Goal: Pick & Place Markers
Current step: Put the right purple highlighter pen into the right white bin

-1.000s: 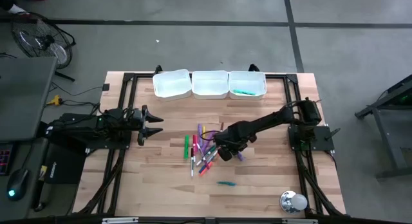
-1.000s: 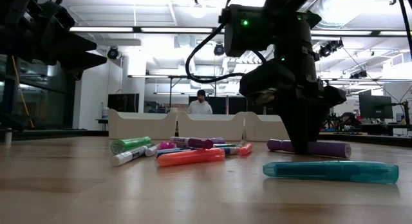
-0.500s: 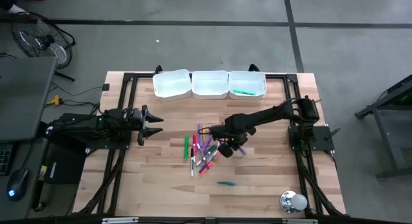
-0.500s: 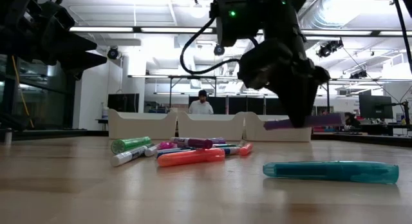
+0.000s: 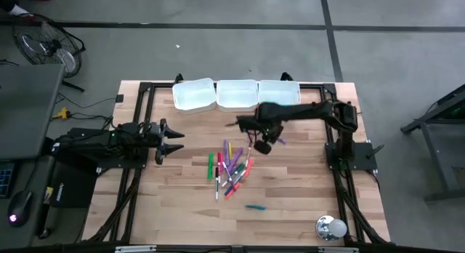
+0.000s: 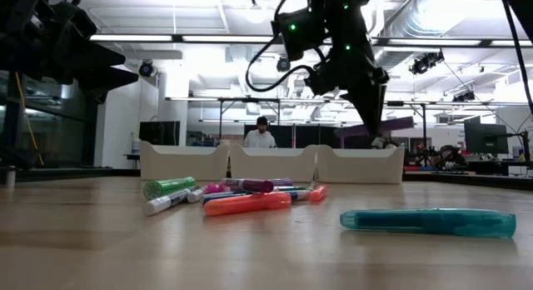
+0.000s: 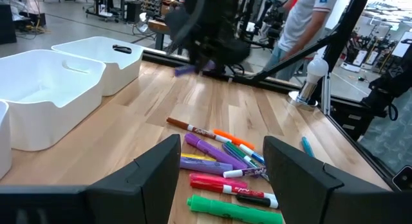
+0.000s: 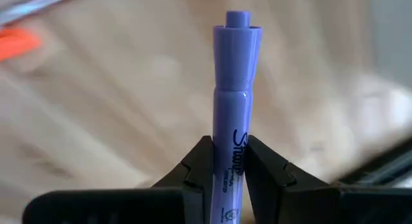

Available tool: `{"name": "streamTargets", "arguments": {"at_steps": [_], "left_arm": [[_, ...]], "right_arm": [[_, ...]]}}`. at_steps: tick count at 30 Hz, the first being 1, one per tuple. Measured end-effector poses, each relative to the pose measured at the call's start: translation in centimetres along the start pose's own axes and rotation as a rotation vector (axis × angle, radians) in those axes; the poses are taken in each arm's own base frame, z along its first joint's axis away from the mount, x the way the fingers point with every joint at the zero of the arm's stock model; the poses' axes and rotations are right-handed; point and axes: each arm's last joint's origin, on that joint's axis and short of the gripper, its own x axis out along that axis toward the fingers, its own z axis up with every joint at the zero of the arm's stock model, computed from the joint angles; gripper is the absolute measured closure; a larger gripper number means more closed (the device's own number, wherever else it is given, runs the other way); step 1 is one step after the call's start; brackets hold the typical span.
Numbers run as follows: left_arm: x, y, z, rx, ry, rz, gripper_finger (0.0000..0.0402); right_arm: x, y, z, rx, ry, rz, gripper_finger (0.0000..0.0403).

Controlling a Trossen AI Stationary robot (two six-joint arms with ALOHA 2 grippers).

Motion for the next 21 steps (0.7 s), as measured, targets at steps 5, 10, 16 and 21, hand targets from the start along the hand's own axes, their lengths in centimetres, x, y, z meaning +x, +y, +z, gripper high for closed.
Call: {"name": "streamTargets", "arguments": {"at_steps": [5,10,16,21], "left_arm": [[0.0,0.0,0.0,0.000,0.000,0.000,0.0182],[0.0,0.0,0.0,0.000,0.000,0.000,0.0182],[0.0,0.0,0.0,0.000,0.000,-0.001,0.0182],[0.0,0.0,0.0,0.000,0.000,-0.001,0.0182]], "right_arm": [[0.0,-3.5,1.3,-0.048,-0.002,-0.066,0.0343],[0.5,-6.2,2.1,-0.111,0.010,-0.119,0.0345],[1.1,-9.2,3.2,-0.140,-0.011,-0.145,0.0342],[1.5,-11.2,4.1,-0.193,-0.053,-0.139,0.0344]]}}
